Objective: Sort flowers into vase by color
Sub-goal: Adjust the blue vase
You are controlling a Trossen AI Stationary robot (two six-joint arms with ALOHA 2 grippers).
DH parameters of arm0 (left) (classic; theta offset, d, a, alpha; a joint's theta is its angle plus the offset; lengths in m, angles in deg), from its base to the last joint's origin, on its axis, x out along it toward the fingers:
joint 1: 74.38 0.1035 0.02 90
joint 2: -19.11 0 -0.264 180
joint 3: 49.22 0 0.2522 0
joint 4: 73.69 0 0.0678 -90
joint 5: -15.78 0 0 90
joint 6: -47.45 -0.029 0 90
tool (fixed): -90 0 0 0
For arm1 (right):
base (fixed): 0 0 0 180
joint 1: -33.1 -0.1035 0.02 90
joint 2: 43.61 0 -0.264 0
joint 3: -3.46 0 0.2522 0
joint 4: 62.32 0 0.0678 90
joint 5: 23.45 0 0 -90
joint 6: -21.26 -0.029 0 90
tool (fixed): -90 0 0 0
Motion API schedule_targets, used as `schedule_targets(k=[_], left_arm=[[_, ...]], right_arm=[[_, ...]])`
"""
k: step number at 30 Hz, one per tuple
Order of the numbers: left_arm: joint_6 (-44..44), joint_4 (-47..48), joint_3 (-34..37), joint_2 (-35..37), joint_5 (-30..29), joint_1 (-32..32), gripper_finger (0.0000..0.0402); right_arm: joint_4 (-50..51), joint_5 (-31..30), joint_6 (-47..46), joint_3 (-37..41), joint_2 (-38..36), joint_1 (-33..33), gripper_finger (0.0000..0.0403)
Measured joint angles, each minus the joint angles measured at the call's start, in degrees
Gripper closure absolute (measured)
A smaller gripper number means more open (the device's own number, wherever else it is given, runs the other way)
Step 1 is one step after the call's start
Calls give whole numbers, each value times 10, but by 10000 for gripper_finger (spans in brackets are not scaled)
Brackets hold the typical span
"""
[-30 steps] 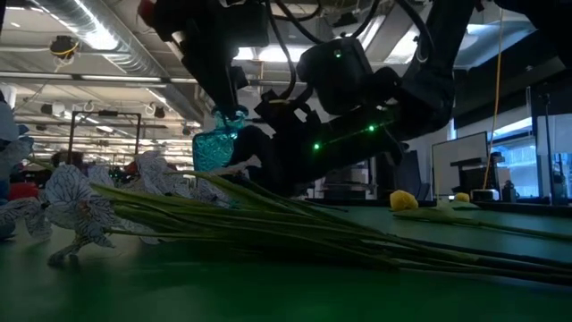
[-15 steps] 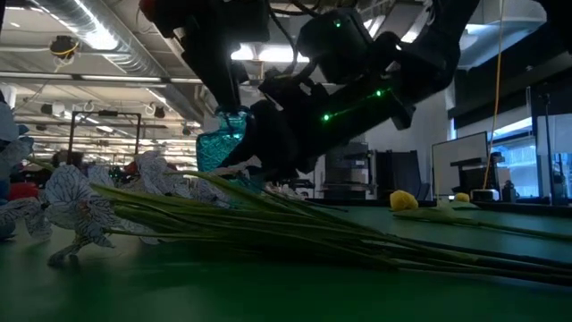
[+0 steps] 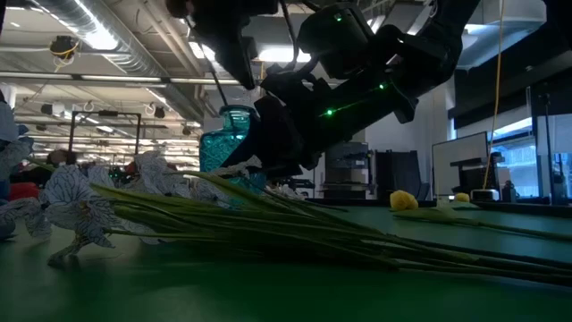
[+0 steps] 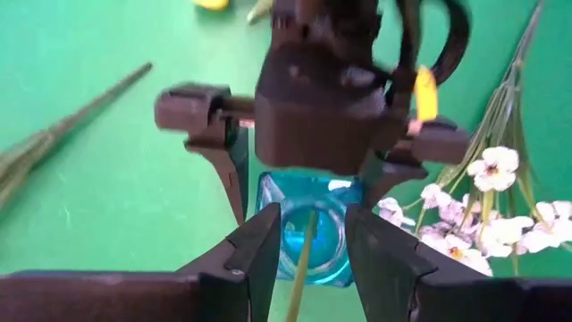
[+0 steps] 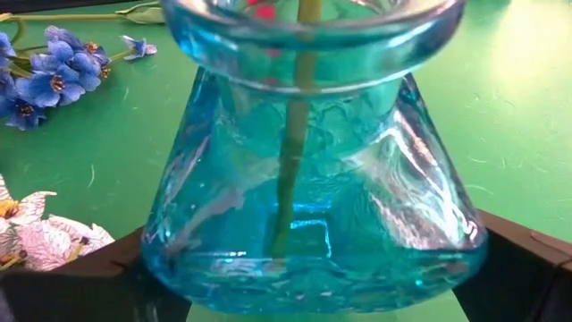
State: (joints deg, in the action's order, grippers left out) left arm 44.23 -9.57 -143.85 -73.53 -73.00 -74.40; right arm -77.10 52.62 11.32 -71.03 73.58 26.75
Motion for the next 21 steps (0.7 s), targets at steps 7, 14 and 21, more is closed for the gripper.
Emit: schedule_targets(k=[7, 14, 21], left_arm=[[-2, -21, -72, 4, -5, -6, 276], [-30, -29, -145, 14, 29, 0, 276], [-29, 6, -151, 62, 42, -15, 276]], right_arm=[[22, -20, 1, 1, -17, 0, 15], [80, -15, 12, 0, -76, -1, 15], [117, 7, 32, 0, -117, -4, 15]])
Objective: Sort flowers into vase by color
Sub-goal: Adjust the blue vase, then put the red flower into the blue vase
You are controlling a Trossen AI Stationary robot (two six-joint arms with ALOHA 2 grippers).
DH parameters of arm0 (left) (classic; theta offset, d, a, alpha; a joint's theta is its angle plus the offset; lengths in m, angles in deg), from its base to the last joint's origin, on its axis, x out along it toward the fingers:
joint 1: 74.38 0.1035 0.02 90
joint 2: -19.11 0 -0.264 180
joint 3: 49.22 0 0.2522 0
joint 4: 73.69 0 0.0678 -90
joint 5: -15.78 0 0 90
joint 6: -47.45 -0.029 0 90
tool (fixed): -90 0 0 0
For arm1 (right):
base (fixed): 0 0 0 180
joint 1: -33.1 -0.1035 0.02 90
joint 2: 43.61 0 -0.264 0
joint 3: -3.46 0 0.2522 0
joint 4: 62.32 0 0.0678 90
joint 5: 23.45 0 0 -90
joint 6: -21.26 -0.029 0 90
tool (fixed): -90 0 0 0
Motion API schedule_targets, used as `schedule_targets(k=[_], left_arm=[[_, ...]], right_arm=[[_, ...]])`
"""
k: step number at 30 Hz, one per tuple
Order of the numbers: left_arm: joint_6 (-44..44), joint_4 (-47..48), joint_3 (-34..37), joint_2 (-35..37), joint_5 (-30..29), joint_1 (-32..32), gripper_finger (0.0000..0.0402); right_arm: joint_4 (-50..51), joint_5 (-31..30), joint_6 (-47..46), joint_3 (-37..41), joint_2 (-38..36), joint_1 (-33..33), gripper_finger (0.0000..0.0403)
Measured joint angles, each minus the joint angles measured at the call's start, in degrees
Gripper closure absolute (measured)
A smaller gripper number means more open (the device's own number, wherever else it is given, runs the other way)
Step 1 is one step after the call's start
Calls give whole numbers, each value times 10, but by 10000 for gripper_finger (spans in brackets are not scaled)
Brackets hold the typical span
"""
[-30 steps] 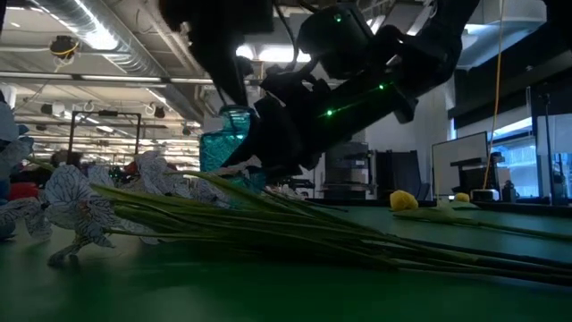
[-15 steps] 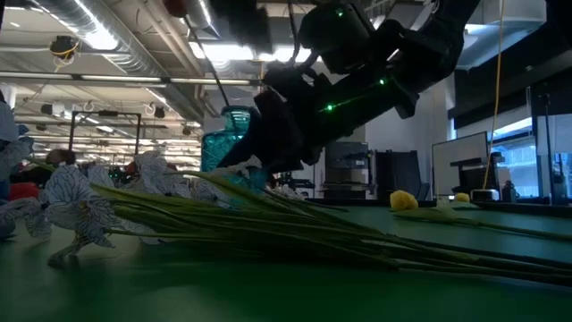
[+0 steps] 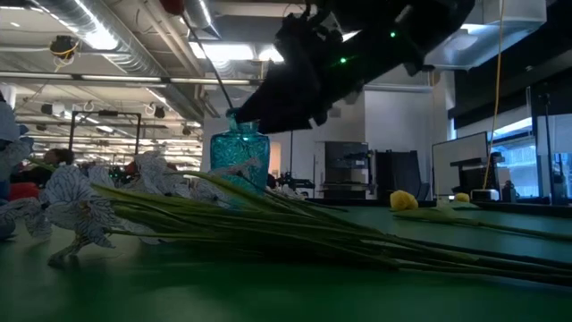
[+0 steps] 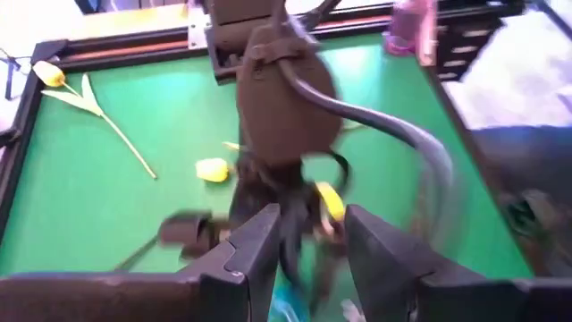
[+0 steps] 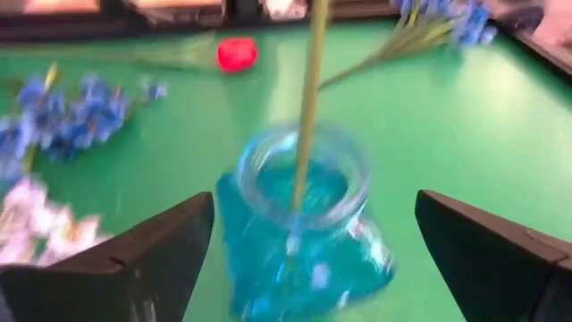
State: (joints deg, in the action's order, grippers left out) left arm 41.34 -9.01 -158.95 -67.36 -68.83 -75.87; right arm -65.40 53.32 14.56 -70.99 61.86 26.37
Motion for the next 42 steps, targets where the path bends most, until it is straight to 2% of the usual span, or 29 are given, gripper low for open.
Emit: schedule_targets(k=[3, 6, 12, 18, 22, 26, 28, 31, 34, 42], left_arm=[[25, 66, -3, 42, -11, -24, 276], [88, 134, -1, 68, -39, -56, 276], [274, 252, 16, 126, -105, -133, 276], [422, 269, 119, 180, -146, -215, 277], [544, 271, 228, 205, -179, -249, 277], [620, 271, 349, 206, -173, -256, 277], [657, 267, 411, 200, -161, -251, 277], [692, 253, 494, 194, -117, -238, 277], [707, 195, 564, 193, -71, -226, 277], [739, 115, 557, 179, -44, -216, 277]], right_arm=[[24, -2, 15, 2, -22, -6, 15], [54, -27, 24, 0, -56, -6, 15], [92, -44, 26, 1, -89, -13, 15], [136, -74, 28, 1, -120, -30, 15], [185, -96, 2, 0, -153, -52, 15], [202, -86, -51, 0, -185, -100, 15], [205, -102, -61, 0, -191, -130, 15], [209, -135, -67, 0, -192, -168, 15], [216, -157, -80, 0, -192, -195, 15], [244, -204, -100, 0, -192, -222, 15]])
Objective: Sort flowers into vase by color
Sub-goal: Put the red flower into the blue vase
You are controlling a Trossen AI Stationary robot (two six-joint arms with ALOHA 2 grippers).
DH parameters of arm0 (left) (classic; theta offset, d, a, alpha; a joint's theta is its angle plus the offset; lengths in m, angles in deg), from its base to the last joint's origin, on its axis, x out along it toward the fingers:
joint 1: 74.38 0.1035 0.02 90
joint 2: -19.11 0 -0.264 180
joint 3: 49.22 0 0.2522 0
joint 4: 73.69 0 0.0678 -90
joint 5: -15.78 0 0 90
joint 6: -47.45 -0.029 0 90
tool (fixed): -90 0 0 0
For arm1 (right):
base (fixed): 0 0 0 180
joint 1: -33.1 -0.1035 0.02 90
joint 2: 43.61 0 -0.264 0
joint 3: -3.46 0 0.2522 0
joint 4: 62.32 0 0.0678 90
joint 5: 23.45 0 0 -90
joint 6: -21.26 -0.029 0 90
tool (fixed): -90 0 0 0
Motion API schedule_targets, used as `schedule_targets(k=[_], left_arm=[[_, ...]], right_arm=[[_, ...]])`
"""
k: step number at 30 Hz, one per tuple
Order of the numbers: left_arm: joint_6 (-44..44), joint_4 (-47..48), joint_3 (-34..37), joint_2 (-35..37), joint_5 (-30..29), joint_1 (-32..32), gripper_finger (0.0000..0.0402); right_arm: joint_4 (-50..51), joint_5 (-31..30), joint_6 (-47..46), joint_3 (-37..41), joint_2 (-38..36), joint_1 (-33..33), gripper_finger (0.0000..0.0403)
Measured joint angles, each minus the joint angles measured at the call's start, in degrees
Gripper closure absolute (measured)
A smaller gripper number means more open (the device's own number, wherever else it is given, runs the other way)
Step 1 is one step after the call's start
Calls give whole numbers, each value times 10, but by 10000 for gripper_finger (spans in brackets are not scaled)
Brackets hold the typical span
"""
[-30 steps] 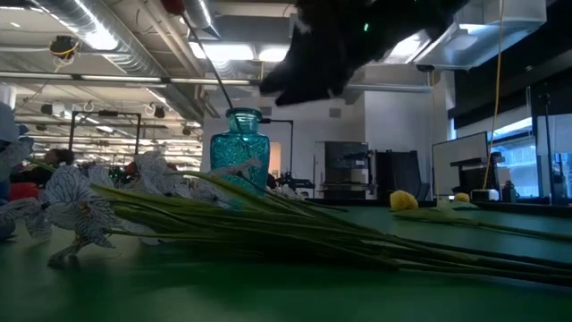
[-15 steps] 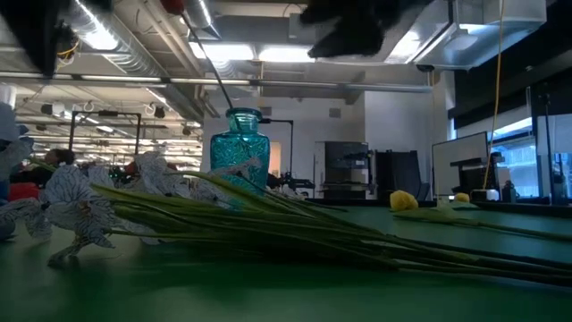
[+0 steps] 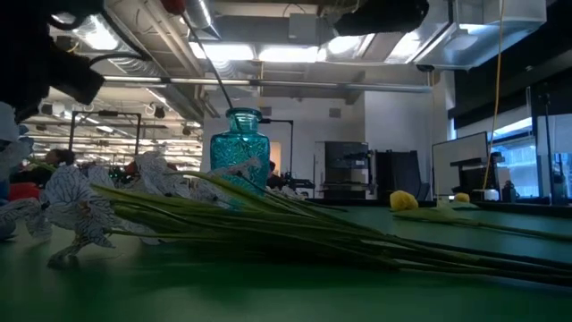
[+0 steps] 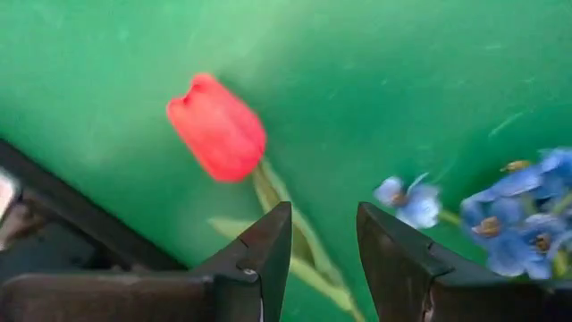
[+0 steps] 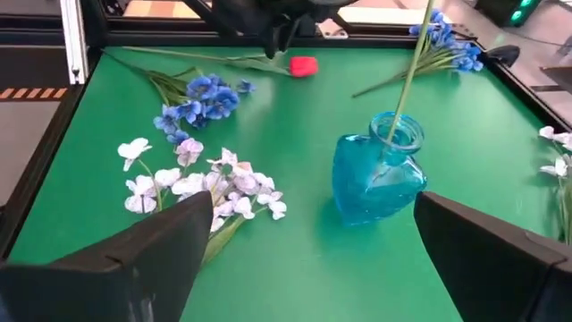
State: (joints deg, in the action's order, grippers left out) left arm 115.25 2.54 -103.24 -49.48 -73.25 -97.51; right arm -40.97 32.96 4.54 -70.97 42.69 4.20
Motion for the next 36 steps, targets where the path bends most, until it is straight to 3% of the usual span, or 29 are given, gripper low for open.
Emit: schedule_targets(k=[5, 11, 21, 24, 30, 36], left_arm=[[19, -15, 37, -4, 18, -1, 276], [30, -106, 99, -4, 50, -3, 276], [7, -117, 136, -2, 54, -3, 280], [-39, -116, 131, -3, 52, -5, 302], [-120, -121, 107, -5, 14, -40, 383], [-144, -116, 61, -5, 4, -79, 392]], right_arm=[[1, -5, -2, 0, 0, 0, 15], [0, -6, -2, 0, 0, 0, 15], [0, -8, -2, 0, 0, 0, 15], [0, -8, -2, 0, 0, 0, 15], [3, -15, -1, 0, 0, 0, 15], [3, -15, -1, 0, 1, 0, 15]])
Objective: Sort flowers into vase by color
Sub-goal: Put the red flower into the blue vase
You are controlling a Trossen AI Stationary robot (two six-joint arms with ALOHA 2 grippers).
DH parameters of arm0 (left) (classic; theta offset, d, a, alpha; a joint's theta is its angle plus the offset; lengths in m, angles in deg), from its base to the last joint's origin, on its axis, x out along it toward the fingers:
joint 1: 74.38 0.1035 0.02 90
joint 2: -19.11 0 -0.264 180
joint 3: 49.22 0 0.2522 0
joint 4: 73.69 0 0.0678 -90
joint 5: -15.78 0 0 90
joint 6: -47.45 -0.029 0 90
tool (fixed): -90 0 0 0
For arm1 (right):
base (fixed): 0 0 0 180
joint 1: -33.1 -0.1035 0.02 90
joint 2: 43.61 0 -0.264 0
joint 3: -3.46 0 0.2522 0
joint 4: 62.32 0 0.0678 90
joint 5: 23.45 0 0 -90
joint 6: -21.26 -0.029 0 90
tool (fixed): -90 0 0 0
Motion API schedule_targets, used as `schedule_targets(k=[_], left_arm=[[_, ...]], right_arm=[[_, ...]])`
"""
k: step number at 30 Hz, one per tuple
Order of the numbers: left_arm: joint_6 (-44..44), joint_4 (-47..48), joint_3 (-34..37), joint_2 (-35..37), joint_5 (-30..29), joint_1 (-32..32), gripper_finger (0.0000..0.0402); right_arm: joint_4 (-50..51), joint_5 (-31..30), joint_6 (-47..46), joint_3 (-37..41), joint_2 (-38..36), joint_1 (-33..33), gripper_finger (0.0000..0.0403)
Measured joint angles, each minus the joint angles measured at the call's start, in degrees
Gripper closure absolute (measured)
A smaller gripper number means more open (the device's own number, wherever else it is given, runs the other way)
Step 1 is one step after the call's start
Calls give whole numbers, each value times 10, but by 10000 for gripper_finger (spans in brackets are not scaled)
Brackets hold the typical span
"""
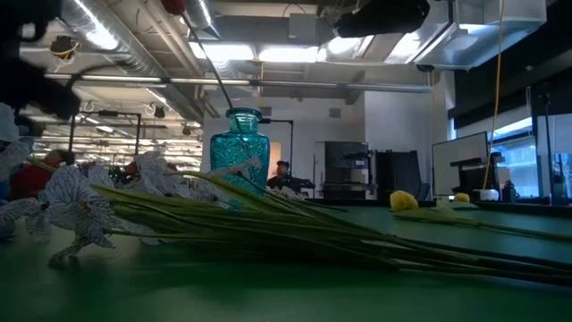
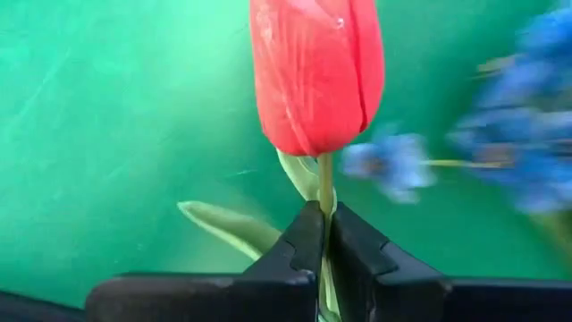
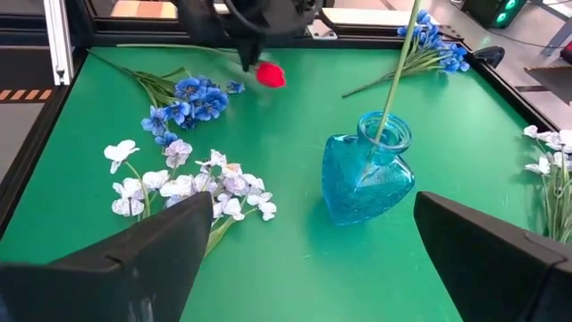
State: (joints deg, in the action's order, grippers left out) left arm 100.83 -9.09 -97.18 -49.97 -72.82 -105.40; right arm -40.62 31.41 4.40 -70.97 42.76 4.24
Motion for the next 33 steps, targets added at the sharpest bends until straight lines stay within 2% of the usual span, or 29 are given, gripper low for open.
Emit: schedule_targets(k=[4, 7, 10, 13, 17, 23, 27, 33], left_arm=[[0, 21, -78, 0, -4, -34, 396], [-10, 30, -143, 0, -35, -67, 396], [-54, -3, -200, 0, -78, -100, 396], [-152, -94, -237, 0, -161, -128, 396], [-332, -280, -244, 1, -258, -135, 396], [-507, -469, -244, 1, -378, -73, 396], [-601, -567, -244, 1, -386, -11, 396], [-646, -587, -269, 0, -388, 80, 396]], right_arm=[[1, 0, 0, 0, 0, 0, 15], [9, -3, 0, 0, 0, 0, 15], [20, -4, -13, 0, 0, 0, 15], [34, -5, -25, 0, 0, 0, 15], [39, -6, -27, 0, 0, 0, 15], [45, -44, -24, 0, 0, 0, 15], [52, -53, -22, 0, 0, 0, 15], [61, -53, -27, 0, 0, 0, 15]])
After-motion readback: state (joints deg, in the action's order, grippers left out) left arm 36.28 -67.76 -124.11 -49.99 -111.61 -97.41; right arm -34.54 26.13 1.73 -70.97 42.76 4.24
